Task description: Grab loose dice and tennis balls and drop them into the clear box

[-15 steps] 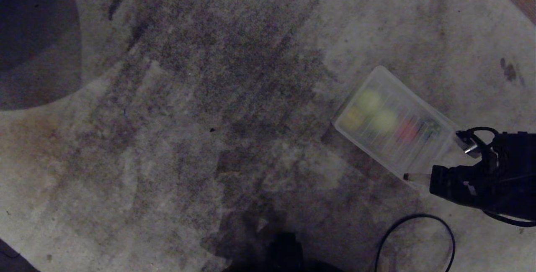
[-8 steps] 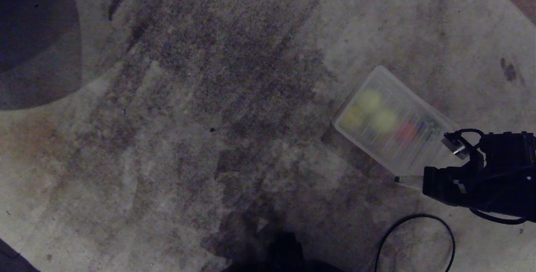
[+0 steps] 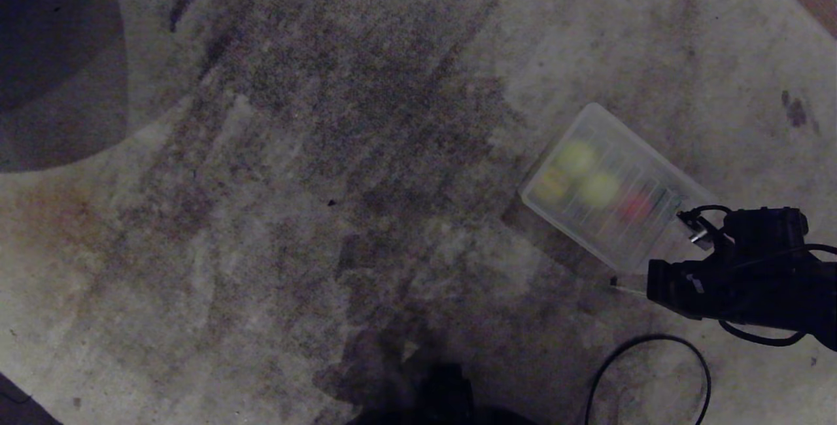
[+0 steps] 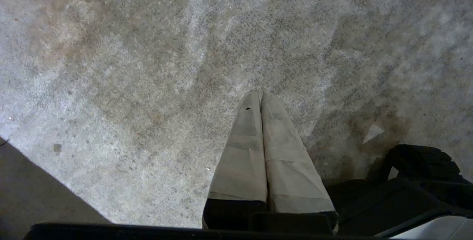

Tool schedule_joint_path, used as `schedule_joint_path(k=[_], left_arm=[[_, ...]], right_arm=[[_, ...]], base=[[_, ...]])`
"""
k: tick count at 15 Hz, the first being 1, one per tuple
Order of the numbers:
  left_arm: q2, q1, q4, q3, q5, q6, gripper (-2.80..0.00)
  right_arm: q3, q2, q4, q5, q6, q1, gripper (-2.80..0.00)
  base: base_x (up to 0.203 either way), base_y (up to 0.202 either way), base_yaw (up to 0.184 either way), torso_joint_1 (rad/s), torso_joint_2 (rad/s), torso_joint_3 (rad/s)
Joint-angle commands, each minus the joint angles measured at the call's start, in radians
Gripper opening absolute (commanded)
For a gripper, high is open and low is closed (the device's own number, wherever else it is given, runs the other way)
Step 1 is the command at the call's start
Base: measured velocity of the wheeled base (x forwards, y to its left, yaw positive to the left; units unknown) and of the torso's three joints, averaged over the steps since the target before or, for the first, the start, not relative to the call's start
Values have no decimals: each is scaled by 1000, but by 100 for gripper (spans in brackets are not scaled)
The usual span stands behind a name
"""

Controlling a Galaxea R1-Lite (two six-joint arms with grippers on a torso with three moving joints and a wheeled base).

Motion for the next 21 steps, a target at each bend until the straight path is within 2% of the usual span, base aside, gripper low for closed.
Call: schedule_joint_path(k=[1,7,12,16,21], left_arm=[[1,0,0,2,0,-1,-280],[1,0,0,2,0,-1,-280],[1,0,0,2,0,-1,-280],[1,0,0,2,0,-1,-280],[1,0,0,2,0,-1,-280]], right_arm=[[-3,10,-3,2,-2,-19,-280],[17,-12,37,3,-2,-17,-280],[45,-136,82,28,-20,0,-280],[132,-374,100,2,-51,-2,-280],[243,-846,312,-124,-135,0,-280]], base=[[0,0,0,0,0,0],[0,0,0,0,0,0],[0,0,0,0,0,0],[0,0,0,0,0,0],[0,0,0,0,0,0]])
